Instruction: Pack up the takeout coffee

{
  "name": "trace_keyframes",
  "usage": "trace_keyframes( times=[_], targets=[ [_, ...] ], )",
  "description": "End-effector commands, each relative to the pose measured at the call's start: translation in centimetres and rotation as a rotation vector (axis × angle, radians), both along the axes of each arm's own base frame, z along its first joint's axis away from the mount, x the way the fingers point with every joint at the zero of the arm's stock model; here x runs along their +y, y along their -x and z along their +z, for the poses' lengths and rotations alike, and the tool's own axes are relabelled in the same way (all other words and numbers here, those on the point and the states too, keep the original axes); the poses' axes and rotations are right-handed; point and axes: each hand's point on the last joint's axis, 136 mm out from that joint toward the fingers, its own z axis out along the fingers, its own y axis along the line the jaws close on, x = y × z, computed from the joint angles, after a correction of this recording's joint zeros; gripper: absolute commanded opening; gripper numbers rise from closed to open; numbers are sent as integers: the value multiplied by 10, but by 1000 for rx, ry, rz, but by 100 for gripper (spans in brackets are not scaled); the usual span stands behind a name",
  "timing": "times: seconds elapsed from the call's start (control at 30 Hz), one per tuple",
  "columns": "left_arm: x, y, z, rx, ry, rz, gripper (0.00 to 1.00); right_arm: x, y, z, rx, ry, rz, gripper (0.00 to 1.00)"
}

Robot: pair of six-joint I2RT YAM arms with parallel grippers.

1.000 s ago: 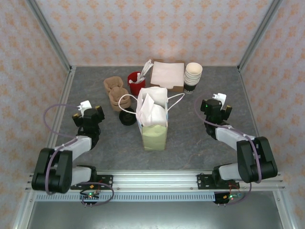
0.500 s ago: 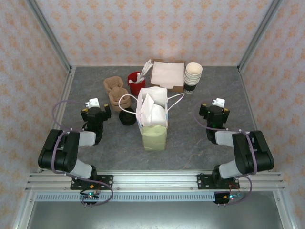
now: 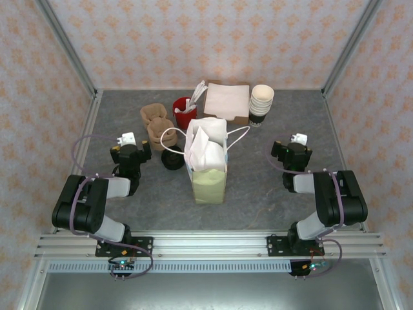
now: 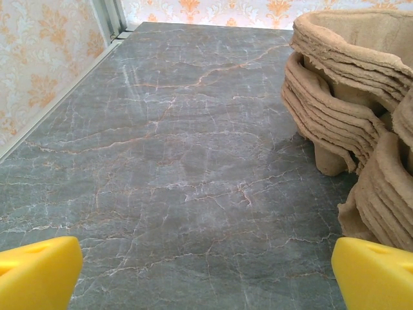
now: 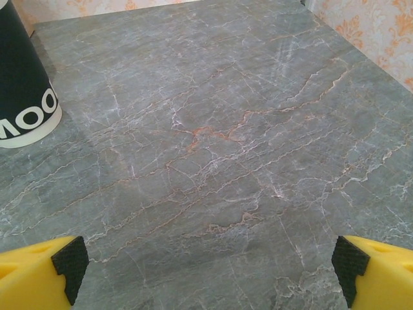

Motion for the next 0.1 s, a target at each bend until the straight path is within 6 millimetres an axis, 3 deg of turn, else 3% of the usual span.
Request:
trace_keyframes(
  times=[0.0,0.07],
  targets=[
    [2,-6,9,-18,-32,12,100,2,-8,13,-49,-21,6,99],
    [2,-6,9,-18,-32,12,100,2,-8,13,-49,-21,6,99]
  ],
)
